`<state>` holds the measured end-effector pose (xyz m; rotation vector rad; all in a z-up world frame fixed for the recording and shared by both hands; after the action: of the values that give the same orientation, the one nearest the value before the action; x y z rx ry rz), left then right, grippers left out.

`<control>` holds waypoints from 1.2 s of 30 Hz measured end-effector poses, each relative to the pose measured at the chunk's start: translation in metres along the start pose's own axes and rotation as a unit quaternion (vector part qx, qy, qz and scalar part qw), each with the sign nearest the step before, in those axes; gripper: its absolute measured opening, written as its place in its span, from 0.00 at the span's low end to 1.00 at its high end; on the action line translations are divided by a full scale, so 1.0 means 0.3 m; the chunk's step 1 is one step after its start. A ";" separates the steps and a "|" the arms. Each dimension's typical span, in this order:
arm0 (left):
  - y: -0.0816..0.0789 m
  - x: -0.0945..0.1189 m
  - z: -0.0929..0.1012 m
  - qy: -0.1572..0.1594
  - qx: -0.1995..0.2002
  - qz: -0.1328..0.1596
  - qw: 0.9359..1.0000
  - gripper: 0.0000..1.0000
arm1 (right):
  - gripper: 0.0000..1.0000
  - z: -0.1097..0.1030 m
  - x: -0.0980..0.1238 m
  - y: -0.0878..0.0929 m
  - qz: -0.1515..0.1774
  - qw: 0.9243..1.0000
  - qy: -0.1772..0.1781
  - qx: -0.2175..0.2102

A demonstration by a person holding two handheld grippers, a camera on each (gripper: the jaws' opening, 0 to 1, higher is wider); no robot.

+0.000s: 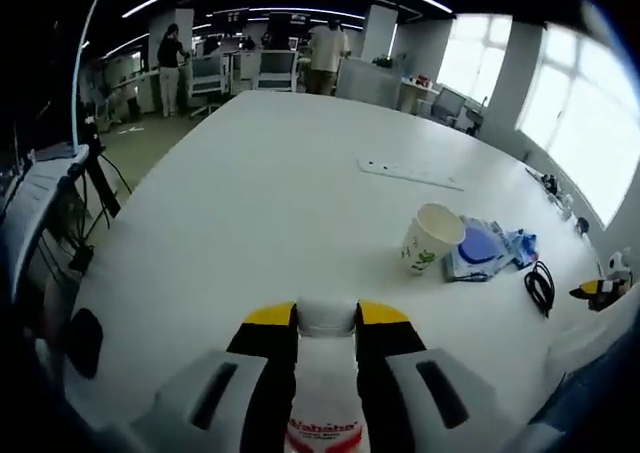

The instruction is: Arrange the tabletop items into an orderly group along one side of the table until the central work area is clear of visible clutter.

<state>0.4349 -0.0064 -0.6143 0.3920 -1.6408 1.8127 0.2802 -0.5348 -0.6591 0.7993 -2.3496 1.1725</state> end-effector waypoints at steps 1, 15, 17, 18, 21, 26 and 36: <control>-0.008 0.009 0.004 0.000 0.001 0.005 1.000 0.19 | 0.59 -0.002 -0.004 -0.002 0.001 1.000 -0.002 -0.001; -0.152 0.052 0.026 0.005 -0.011 0.041 0.999 0.19 | 0.60 -0.019 -0.058 -0.013 0.016 1.000 -0.013 0.007; -0.155 0.054 0.021 0.006 -0.014 0.041 0.999 0.19 | 0.60 -0.019 -0.064 -0.003 0.023 1.000 -0.011 -0.005; -0.154 0.054 0.015 0.006 -0.014 0.040 0.999 0.19 | 0.60 -0.022 -0.070 0.004 0.026 1.000 -0.011 -0.012; -0.148 0.056 0.004 0.002 -0.011 0.040 0.999 0.19 | 0.60 -0.035 -0.084 0.026 0.023 0.999 -0.013 -0.018; -0.154 0.040 0.002 0.001 -0.008 0.052 0.999 0.19 | 0.60 -0.046 -0.109 0.038 0.015 0.999 -0.014 -0.026; -0.184 0.020 0.005 0.008 0.031 0.103 0.994 0.19 | 0.61 -0.086 -0.122 0.007 0.012 0.999 -0.035 -0.007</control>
<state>0.4653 -0.0061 -0.5678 0.2417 -1.6684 2.0171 0.3091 -0.5012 -0.6663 0.8229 -2.4284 1.1532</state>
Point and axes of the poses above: the point that each gripper's makers call its tool centre point, and the gripper's own axes: x roughly backward along the fingers, z roughly to its right, y roughly out of its underside, the point moved 5 cm from there along x, roughly backward along the fingers, and after that the axes turned 3 degrees about z, right-handed, at the moved point
